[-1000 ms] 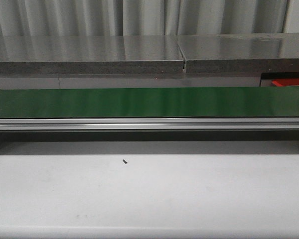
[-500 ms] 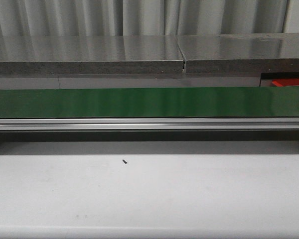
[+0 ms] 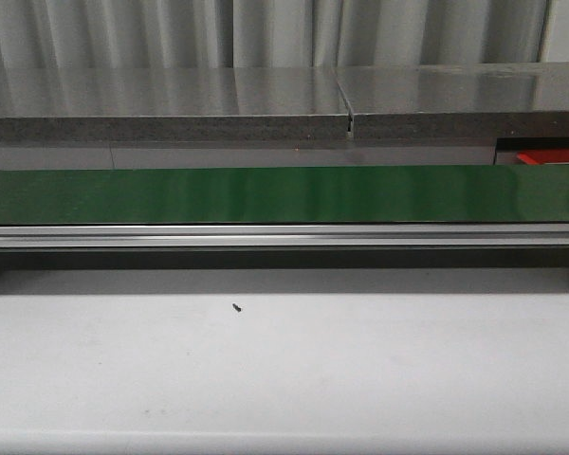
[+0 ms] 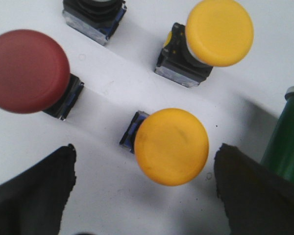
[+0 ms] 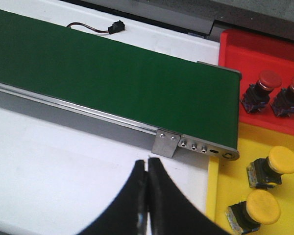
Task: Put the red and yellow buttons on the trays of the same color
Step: 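Grasp the yellow button with the left gripper and set it on the belt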
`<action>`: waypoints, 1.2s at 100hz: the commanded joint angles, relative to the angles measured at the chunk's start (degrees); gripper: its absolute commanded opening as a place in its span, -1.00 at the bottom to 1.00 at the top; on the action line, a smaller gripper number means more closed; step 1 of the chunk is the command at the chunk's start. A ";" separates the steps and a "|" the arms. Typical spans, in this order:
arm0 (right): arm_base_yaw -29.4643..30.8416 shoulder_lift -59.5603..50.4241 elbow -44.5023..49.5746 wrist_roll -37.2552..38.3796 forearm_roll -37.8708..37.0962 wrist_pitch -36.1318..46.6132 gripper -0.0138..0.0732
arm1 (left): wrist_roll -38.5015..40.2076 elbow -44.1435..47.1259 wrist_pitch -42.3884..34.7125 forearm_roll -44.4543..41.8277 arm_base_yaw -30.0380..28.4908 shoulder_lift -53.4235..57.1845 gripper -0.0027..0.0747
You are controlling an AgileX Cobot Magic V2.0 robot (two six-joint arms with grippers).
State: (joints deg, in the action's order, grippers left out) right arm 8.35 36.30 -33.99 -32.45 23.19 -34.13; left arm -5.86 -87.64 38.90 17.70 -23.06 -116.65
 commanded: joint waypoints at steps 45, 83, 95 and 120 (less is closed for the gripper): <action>0.00 -0.27 -1.49 -0.14 0.65 3.12 -0.91 | -0.52 -3.84 -4.66 1.37 1.19 -0.89 0.53; 0.00 -0.27 -1.49 -0.14 0.65 3.12 -0.91 | -0.52 -3.90 -4.98 1.37 1.19 -0.89 -0.12; 0.00 -0.27 -1.49 -0.14 0.65 3.12 -0.91 | -0.64 -3.90 -4.98 1.37 1.19 -0.39 -0.64; 0.00 -0.27 -1.49 -0.14 0.65 3.12 -0.91 | -0.64 -3.90 -2.95 1.45 1.95 5.37 -0.98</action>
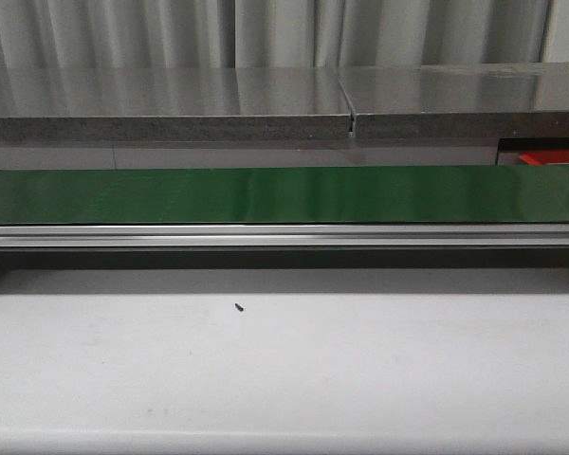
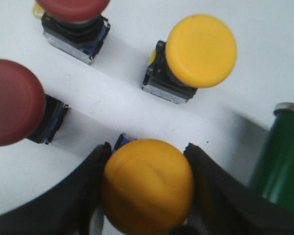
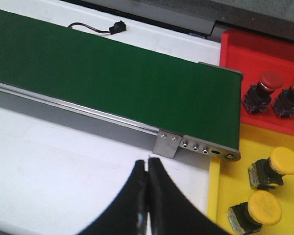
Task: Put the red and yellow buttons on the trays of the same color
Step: 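Grasp the yellow button with the left gripper and set it on the belt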
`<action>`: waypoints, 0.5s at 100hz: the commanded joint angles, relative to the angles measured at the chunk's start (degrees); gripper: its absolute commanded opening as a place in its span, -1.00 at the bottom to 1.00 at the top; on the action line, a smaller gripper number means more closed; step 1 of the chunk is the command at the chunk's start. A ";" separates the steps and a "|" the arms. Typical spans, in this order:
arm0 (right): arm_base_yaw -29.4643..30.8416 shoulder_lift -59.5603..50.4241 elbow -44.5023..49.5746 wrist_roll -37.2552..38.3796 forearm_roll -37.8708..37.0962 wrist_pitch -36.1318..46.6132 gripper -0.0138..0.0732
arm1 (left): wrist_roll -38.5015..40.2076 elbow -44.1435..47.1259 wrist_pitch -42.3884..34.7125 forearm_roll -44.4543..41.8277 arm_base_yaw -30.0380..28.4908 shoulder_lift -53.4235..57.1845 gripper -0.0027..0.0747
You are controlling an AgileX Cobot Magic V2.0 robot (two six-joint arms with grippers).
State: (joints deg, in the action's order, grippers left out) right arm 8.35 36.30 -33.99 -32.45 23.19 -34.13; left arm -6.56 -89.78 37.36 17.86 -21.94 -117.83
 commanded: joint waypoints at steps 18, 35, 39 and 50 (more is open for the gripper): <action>0.00 -0.27 -1.49 -0.14 0.65 3.12 -0.91 | 0.06 -1.76 2.73 1.35 3.53 13.51 -0.98; 0.00 -0.27 -1.49 -0.14 0.65 3.12 -0.91 | -1.21 -1.66 4.15 1.35 7.80 17.06 -0.98; 0.00 -0.27 -1.49 -0.14 0.65 3.12 -0.91 | -1.21 -1.66 4.22 1.35 8.62 17.15 -0.98; 0.00 -0.27 -1.49 -0.14 0.65 3.12 -0.91 | -1.21 -0.83 5.33 1.35 10.04 17.15 -0.98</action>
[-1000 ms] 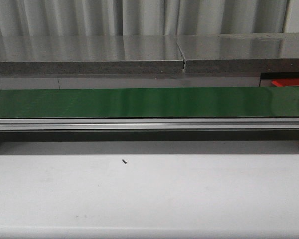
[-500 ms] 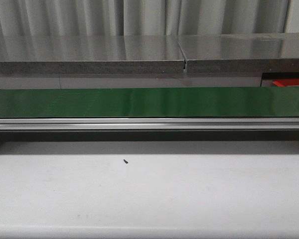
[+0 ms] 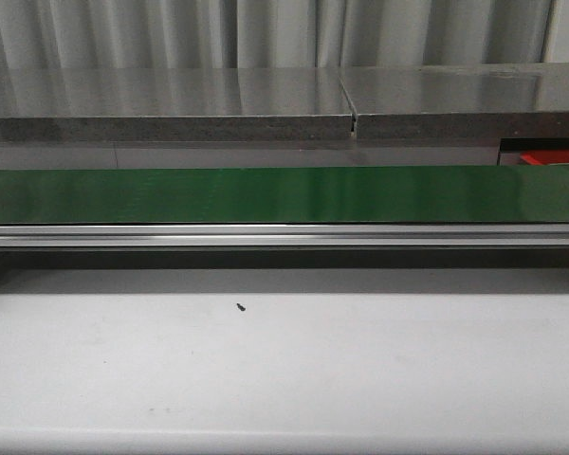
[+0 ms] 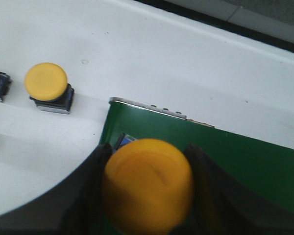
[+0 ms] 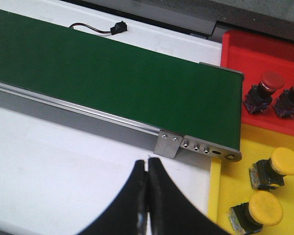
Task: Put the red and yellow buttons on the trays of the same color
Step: 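Grasp the yellow button with the left gripper and set it on the belt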
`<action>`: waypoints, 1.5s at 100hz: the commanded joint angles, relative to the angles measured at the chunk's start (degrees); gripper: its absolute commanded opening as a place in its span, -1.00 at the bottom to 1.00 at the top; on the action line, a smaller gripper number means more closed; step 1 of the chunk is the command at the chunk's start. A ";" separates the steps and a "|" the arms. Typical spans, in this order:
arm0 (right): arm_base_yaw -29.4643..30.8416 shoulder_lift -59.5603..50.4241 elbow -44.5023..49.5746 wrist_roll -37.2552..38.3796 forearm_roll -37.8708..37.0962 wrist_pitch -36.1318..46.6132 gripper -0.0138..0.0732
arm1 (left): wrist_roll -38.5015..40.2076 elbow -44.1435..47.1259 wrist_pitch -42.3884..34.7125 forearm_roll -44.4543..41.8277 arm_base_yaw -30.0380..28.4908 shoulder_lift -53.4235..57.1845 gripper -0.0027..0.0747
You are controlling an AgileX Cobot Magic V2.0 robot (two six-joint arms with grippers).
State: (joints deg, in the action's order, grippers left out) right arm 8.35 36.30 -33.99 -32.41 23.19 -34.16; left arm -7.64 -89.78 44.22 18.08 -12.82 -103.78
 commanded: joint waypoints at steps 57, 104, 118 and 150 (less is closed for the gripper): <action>0.00 -0.27 -1.49 -0.18 0.65 3.14 -0.91 | -0.39 10.02 -8.12 2.00 2.11 1.79 -0.97; 0.00 -0.27 -1.49 -0.18 0.65 3.14 -0.91 | -5.02 9.68 -5.66 7.39 2.11 5.40 0.73; 0.00 -0.27 -1.49 -0.18 0.65 3.14 -0.91 | -5.02 8.44 -5.66 6.65 2.11 7.82 0.73; 0.00 -0.27 -1.49 -0.18 0.65 3.14 -0.91 | -4.91 3.83 -2.70 1.53 -6.24 7.22 0.73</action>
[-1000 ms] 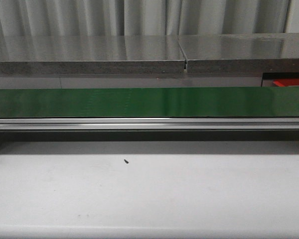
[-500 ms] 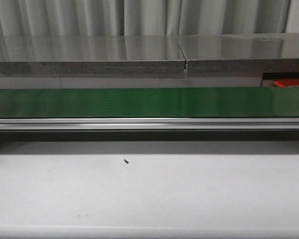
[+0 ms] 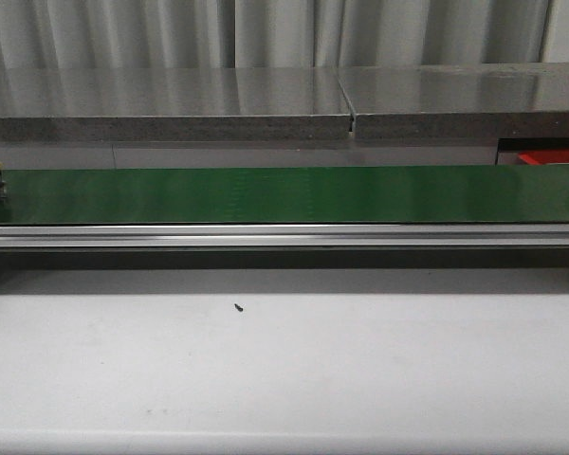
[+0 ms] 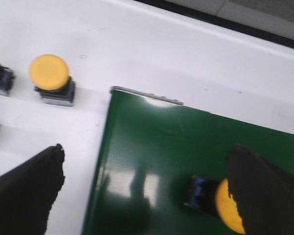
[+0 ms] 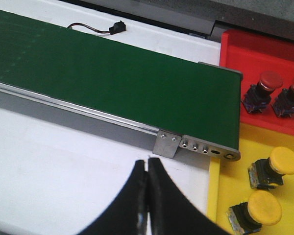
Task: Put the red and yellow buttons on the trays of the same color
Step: 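Grasp the yellow button with the left gripper and set it on the belt, then move the left gripper back over a red button in the cluster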
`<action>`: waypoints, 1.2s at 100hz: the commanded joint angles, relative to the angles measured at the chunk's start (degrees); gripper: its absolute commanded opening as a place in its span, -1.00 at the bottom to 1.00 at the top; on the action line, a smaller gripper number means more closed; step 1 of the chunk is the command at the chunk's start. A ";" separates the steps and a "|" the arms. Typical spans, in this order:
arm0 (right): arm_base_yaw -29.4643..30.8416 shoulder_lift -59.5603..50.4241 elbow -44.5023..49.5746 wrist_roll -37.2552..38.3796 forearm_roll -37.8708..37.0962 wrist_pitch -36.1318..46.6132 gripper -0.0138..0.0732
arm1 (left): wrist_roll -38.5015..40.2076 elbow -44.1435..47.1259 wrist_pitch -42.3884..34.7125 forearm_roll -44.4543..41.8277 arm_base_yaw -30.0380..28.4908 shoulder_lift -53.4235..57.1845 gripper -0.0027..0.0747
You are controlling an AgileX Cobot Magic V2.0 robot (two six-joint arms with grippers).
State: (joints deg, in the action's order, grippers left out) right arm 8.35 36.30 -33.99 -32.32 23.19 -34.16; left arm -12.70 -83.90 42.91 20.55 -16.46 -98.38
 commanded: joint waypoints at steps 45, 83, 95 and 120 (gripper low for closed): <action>0.00 -0.27 -1.49 -0.27 0.65 3.14 -0.91 | 2.10 -2.05 -6.92 -2.04 -14.39 -6.69 0.73; 0.00 -0.27 -1.49 -0.27 0.65 3.14 -0.91 | 1.73 -10.80 -7.55 -3.04 -14.04 -17.03 0.73; 0.00 -0.27 -1.49 -0.27 0.65 3.14 -0.91 | 1.73 -14.63 -6.70 -3.09 -14.04 -19.93 0.73; 0.00 -0.27 -1.49 -0.27 0.65 3.14 -0.91 | 1.73 -19.49 -3.96 -2.62 -14.04 -24.63 0.70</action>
State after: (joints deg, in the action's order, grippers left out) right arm 8.35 36.30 -33.99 -32.32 23.19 -34.16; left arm -11.17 -100.82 40.02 16.74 -30.66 -125.61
